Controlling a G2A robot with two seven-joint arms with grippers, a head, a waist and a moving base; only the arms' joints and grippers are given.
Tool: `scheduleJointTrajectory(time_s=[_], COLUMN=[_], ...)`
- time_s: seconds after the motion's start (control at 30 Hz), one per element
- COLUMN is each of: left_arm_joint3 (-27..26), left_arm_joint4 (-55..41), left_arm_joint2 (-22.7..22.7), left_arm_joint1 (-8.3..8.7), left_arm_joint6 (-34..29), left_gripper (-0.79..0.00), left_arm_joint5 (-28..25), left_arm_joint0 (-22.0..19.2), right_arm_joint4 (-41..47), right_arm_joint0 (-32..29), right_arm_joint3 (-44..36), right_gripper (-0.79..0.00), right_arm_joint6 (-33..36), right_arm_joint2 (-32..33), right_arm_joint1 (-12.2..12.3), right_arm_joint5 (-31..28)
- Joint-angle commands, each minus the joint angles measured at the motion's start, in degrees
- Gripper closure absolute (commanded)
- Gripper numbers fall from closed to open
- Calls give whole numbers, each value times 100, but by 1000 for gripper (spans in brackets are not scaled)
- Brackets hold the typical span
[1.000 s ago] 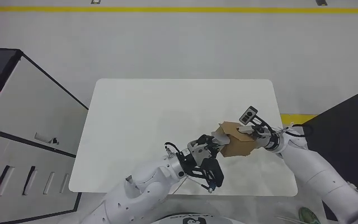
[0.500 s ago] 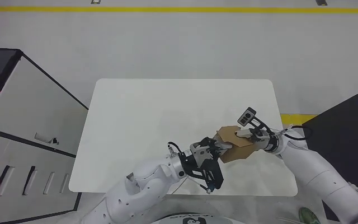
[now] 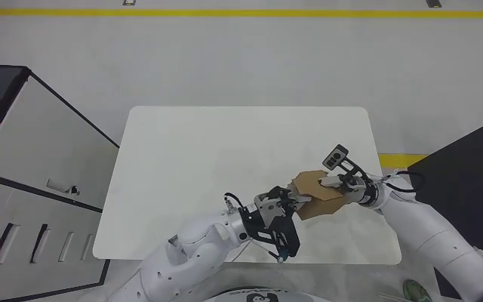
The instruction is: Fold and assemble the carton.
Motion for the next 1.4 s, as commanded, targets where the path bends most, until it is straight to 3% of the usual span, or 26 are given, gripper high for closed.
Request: scheduleJointTrajectory(time_s=[0.0,1.37], left_arm_joint3=[30,42], left_arm_joint4=[5,-58], left_arm_joint2=[41,36], left_arm_joint1=[-6,-2], left_arm_joint6=[-6,-81], left_gripper=[0,0], left_arm_joint5=[-34,-141], left_arm_joint0=[-15,-33], right_arm_joint4=[1,81], right_arm_joint0=[-9,49], right_arm_joint3=[-37,-96], right_gripper=[0,0], right_arm_joint6=[0,0], right_arm_joint2=[-2,-149], right_arm_joint1=[14,119], right_arm_joint5=[-23,-263])
